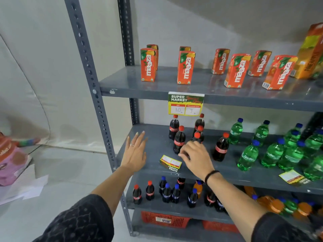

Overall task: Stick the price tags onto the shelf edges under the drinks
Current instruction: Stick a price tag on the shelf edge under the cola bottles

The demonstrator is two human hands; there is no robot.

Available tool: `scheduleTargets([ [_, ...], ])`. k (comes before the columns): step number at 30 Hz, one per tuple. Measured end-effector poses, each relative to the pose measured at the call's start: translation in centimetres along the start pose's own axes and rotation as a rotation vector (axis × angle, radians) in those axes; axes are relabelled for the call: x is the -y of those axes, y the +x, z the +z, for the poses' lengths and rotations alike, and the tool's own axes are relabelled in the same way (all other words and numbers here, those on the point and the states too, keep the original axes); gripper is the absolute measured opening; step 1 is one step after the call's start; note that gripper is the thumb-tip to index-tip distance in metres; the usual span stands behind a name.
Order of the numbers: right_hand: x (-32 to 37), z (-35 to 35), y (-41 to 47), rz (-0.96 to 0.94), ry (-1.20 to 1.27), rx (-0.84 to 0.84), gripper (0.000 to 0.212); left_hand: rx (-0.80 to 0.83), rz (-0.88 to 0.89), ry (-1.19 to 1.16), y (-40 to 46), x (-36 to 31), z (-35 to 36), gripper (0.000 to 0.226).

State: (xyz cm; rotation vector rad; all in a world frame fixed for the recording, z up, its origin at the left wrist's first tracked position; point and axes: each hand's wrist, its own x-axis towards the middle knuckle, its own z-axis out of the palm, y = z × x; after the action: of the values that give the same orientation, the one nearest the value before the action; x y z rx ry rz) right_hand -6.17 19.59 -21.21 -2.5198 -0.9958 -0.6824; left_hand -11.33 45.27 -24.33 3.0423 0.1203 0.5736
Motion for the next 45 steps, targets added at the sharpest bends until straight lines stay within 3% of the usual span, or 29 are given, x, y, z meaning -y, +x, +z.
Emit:
scheduleTargets([
  [4, 0.3, 4.3, 2.4, -0.228, -0.149, 0.367, 0.013, 0.277, -0.080, -0.051, -0.4, 1.2, 4.2, 0.075],
  [10, 0.3, 10.7, 6.5, -0.290, -0.153, 0.851, 0.084, 0.547, -0.171, -0.148, 1.6, 3.0, 8.1, 0.068],
  [13, 0.0, 12.6, 7.6, -0.294, -0.170, 0.972, 0.093, 0.619, -0.187, -0.165, 2.0, 3.2, 9.5, 0.067],
  [22, -0.1, 11.3, 9.8, -0.343, -0.187, 0.949, 0.044, 0.627, -0.193, -0.164, 1.7, 3.4, 10.1, 0.068],
  [27, -1.7, 8.4, 8.5, -0.117, 0.096, 0.794, 0.020, 0.649, -0.234, -0.159, 1.9, 2.0, 9.6, 0.070],
  [32, -3.6, 6.6, 3.4, 0.260, 0.435, 0.600, 0.028, 0.670, -0.284, -0.133, 1.5, 0.1, 9.6, 0.074],
  [37, -4.7, 7.6, -1.8, 0.471, 0.479, 0.496, 0.027, 0.646, -0.285, -0.128, 0.8, -0.9, 9.9, 0.072],
  [41, -4.3, 8.5, -4.5, 0.523, 0.534, 0.458, 0.010, 0.637, -0.290, -0.132, 0.6, -1.5, 10.0, 0.071],
  [45, -4.3, 9.1, -5.6, 0.500, 0.507, 0.458, 0.011, 0.640, -0.291, -0.153, 0.6, -1.3, 10.0, 0.073],
])
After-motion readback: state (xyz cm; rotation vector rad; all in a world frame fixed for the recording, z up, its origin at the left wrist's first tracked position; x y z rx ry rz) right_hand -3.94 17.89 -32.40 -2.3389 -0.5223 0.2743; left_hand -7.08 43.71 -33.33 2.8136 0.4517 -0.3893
